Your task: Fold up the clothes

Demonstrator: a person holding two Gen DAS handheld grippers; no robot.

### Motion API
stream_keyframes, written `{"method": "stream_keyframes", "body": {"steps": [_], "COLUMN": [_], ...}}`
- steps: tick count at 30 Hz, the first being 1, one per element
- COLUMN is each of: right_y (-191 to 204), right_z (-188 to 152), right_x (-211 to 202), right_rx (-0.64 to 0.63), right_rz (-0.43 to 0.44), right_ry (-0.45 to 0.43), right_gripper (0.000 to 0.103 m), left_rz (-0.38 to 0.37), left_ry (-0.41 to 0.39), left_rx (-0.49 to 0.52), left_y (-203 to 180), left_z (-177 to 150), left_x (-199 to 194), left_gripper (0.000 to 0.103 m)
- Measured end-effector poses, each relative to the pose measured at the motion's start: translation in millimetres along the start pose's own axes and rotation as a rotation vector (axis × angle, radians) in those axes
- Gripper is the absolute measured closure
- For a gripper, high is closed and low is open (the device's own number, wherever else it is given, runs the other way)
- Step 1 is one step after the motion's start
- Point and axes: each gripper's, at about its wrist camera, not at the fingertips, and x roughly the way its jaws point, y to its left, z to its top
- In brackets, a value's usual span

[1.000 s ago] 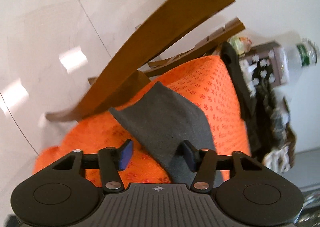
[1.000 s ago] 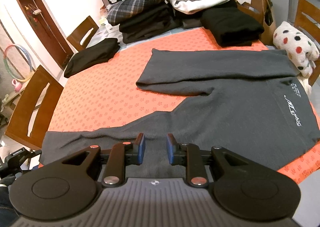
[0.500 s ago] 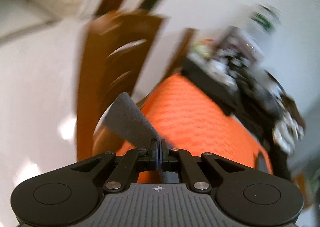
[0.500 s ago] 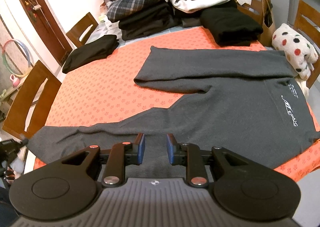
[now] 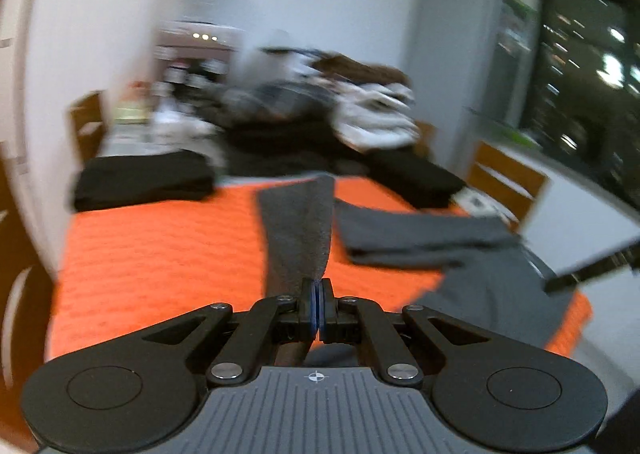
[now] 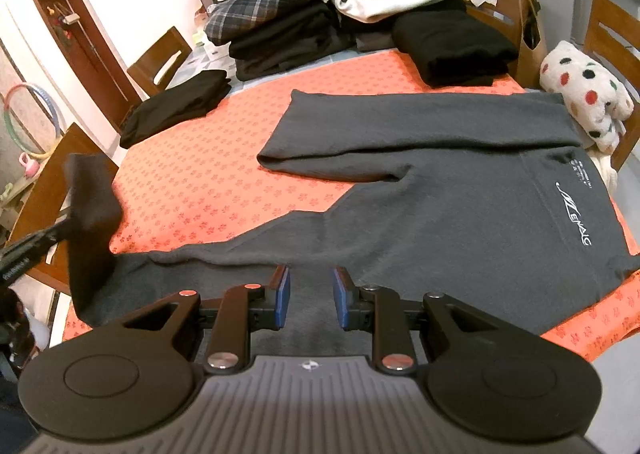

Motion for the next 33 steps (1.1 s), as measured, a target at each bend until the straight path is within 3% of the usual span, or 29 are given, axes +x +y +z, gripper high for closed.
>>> {"method": "stream_keyframes", "body": {"steps": [7,11,12,14,22,31,32,33], "right_y": [-3.6,-3.3,-3.1,0.8,23.6,59.2,62.1,64.1], "right_z": [-7.2,-9.4,-9.8,-10.0,-9.2,-6.7,-6.0,-5.4], "right_x": [9.1,25.3,29.8,41.4,102.7,147.8,148.8,149.2], "right_rx": [0.029,0.087,0.103,0.128,0.171,0.042,0.030,0.024], "right_rz": [0.021,0.094,0.114,0.157,0.251,0.263,0.265,0.271], "right_ry": [0.008,0.027,0.033,0.047,0.129,0.185,0.185,0.186], "right_gripper": [0.076,0.070,0.068,0.066,0.061,0.063,0.070,0.096], "left_rz": [-0.170,-0.207,-0.208,-0.191,-0.033,0.096,0.105,0.113], "left_ry": [0.216,0.220,0.218,0.212,0.185,0.159,0.156,0.154], "left_rx": [0.049,0.005,-0.012,-0.060,-0.222,-0.314,-0.321,-0.329], "left_y": [-36.1,-31.3,-26.3,-13.9,35.8,64.6,65.8,67.4], "left_z": [-33.2,-38.8,-38.0,-36.8,-35.1,-36.3,-36.6,-36.9], "left_x": [48.9,38.7,34.9,25.6,-10.4,-48.2,-50.2,-52.3], "left_gripper": [0.094,0.083,0.073,0.065,0.060,0.052,0.052,0.052]}}
